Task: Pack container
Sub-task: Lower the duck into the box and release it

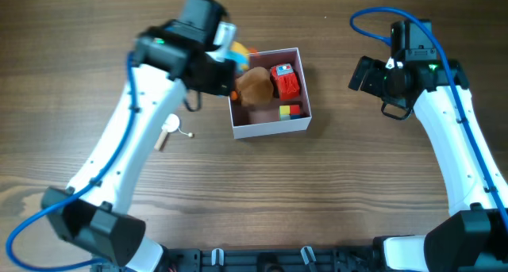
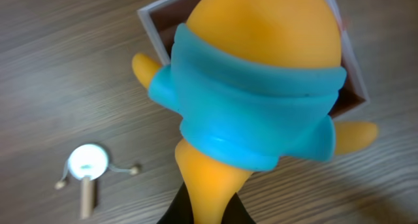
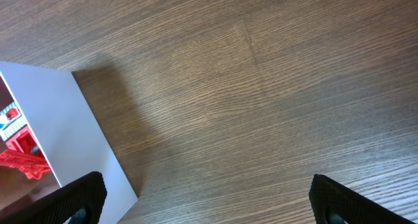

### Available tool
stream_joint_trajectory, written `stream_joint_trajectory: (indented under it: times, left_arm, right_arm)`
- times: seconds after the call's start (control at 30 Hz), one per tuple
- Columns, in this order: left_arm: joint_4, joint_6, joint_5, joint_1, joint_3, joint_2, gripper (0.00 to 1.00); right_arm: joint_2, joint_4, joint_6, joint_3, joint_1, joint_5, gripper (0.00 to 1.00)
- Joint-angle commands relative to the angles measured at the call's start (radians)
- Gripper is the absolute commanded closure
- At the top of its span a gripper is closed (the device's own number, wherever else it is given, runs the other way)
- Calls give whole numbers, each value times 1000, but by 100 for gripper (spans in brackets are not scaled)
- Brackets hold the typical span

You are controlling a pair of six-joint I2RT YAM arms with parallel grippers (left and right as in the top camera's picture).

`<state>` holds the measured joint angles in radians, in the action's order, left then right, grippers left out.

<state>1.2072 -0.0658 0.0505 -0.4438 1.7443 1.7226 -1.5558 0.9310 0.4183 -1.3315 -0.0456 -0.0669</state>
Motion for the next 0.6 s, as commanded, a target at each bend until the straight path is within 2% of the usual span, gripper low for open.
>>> stream_joint_trajectory:
  times: [0.0, 0.23, 0.57]
  left_arm:
    - [-52, -5, -28, -89, -35, 60, 96]
    - [-117, -5, -71, -122, -63, 181, 96]
    - [-100, 6, -71, -122, -101, 309, 96]
  right_arm:
    - [-7, -3, 1, 4, 2, 9, 0]
    - [-7, -3, 1, 4, 2, 9, 0]
    - [-7, -3, 1, 4, 2, 9, 0]
